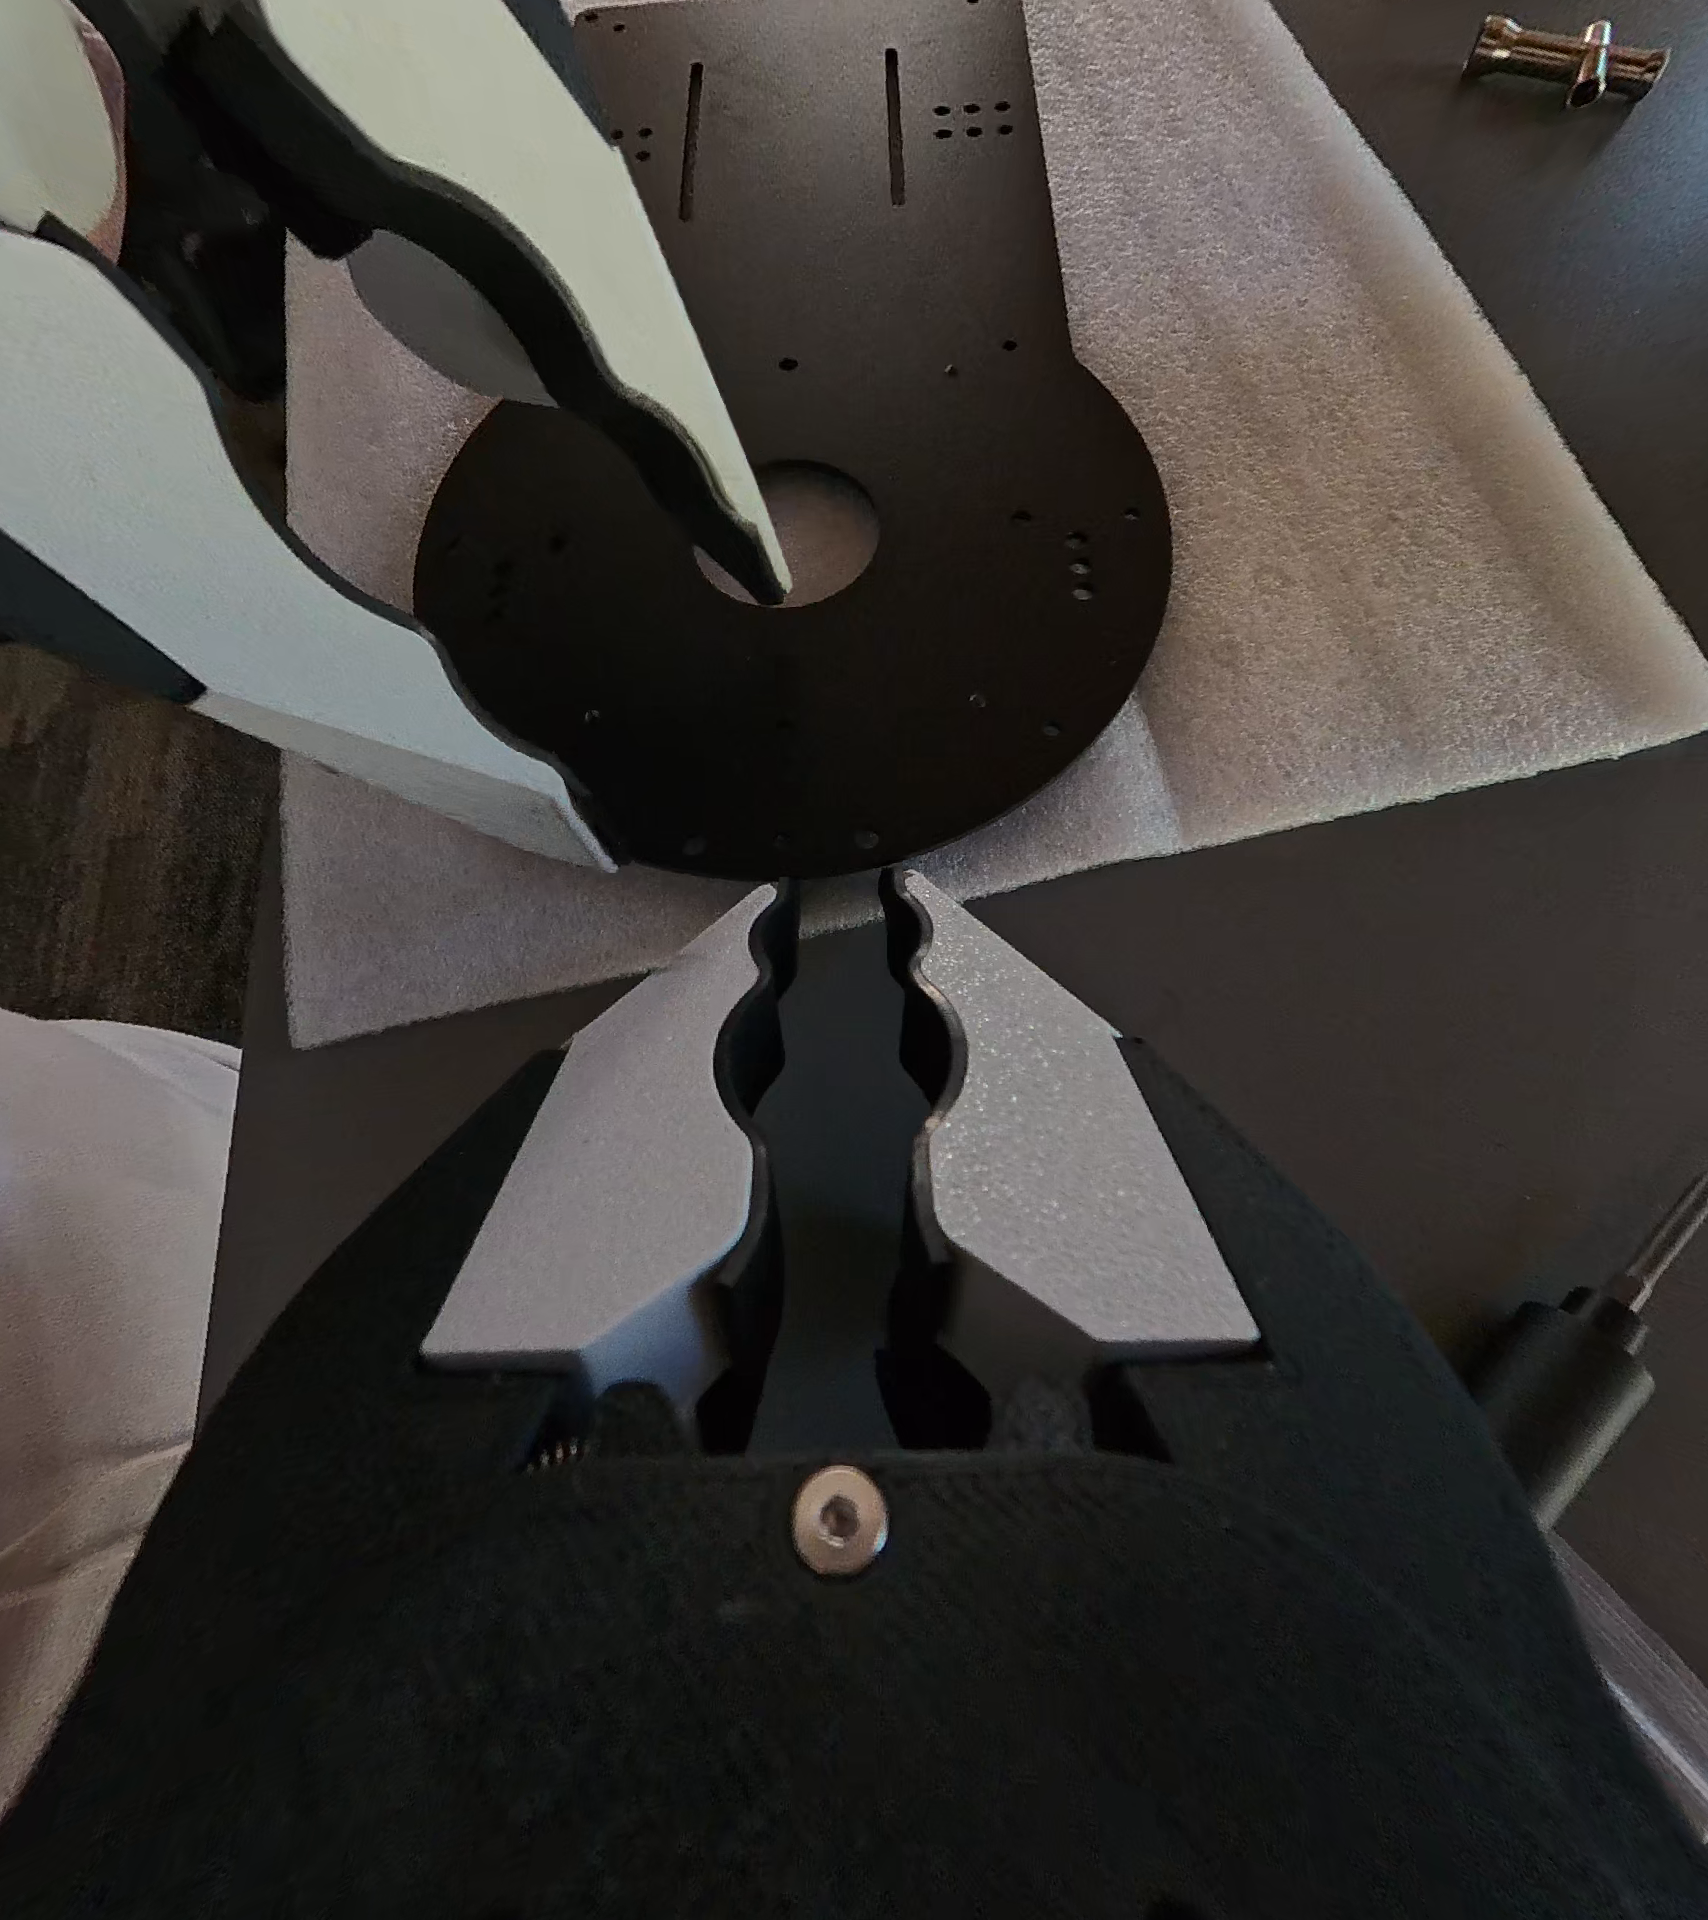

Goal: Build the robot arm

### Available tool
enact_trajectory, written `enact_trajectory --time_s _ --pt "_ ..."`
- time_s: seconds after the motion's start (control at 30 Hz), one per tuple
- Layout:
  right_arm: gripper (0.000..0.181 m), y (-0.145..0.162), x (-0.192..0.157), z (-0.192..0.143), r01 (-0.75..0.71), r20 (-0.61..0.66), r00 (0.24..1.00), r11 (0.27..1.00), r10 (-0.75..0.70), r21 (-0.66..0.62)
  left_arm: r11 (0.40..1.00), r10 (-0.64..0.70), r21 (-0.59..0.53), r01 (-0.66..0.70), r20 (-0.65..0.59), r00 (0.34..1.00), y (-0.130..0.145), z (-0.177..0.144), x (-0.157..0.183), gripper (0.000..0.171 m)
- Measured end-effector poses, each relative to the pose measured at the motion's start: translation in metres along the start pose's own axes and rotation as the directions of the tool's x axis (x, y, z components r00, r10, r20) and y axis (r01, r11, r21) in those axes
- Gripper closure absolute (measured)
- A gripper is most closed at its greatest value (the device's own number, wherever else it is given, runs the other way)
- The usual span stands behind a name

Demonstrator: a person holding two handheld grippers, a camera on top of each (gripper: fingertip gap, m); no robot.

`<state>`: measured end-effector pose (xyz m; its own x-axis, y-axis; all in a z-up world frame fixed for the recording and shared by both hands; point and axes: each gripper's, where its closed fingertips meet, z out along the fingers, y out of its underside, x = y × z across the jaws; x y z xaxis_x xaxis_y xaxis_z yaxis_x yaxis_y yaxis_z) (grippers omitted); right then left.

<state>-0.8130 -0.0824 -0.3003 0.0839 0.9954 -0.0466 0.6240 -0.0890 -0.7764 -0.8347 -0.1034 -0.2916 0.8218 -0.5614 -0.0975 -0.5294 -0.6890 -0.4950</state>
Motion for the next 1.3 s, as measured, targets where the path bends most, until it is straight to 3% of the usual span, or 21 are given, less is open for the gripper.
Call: enact_trajectory --time_s 0.13,0.2,1.3 --pt "0.165 0.0 0.0 -0.0001 0.004 -0.003 1.0 1.0 -0.004 0.0 0.996 -0.084 -0.048 0.08 -0.074 0.994 0.0088 0.0037 0.0045 0.102" --pt "0.165 0.0 0.0 -0.0001 0.003 -0.003 1.0 1.0 -0.003 0.0 0.995 -0.091 -0.043 0.089 -0.064 0.994 0.0093 0.0044 0.0013 0.111" --pt "0.165 -0.0006 0.0008 0.0009 -0.005 0.004 1.0 1.0 0.005 -0.001 0.993 -0.115 -0.022 0.113 -0.089 0.989 0.0087 0.0033 -0.0012 0.111"
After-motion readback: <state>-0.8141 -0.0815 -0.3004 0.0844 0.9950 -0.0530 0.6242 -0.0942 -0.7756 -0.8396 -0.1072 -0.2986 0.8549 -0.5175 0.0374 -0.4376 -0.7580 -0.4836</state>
